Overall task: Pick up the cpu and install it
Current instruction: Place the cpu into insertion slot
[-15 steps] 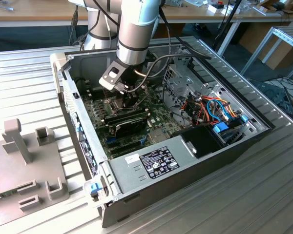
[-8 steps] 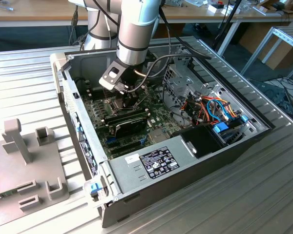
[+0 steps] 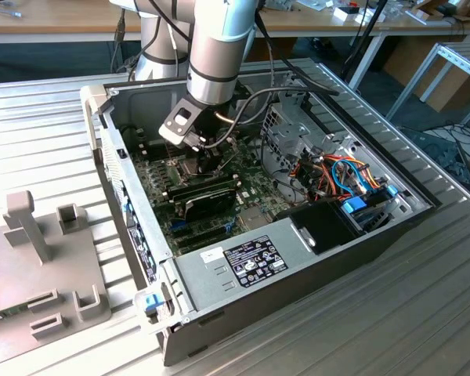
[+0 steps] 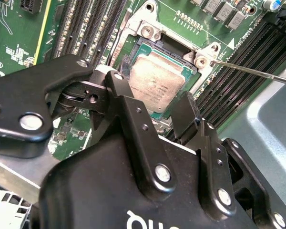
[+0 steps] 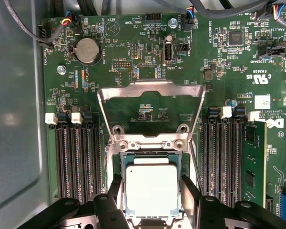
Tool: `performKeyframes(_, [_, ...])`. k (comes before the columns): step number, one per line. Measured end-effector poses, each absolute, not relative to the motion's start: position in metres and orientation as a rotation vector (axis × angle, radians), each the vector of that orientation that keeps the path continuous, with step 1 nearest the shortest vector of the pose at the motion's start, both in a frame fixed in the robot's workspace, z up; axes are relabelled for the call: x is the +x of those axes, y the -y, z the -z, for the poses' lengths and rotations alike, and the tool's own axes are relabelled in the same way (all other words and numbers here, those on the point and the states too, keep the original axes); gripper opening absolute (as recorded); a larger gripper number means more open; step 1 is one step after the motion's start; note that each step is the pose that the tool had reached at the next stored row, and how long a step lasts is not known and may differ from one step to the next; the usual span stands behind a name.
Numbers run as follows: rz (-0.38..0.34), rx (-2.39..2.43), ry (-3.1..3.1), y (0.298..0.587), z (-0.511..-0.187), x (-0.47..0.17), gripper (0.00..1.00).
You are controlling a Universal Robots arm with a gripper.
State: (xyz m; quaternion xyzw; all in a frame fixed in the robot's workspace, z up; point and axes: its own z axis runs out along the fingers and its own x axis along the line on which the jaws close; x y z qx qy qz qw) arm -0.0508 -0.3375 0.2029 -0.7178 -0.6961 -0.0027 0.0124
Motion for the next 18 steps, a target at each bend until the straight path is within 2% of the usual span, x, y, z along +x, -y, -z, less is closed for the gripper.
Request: performKeyframes(18, [0.006,-2.239,2.171,0.337,-0.225,-0.051,0.61])
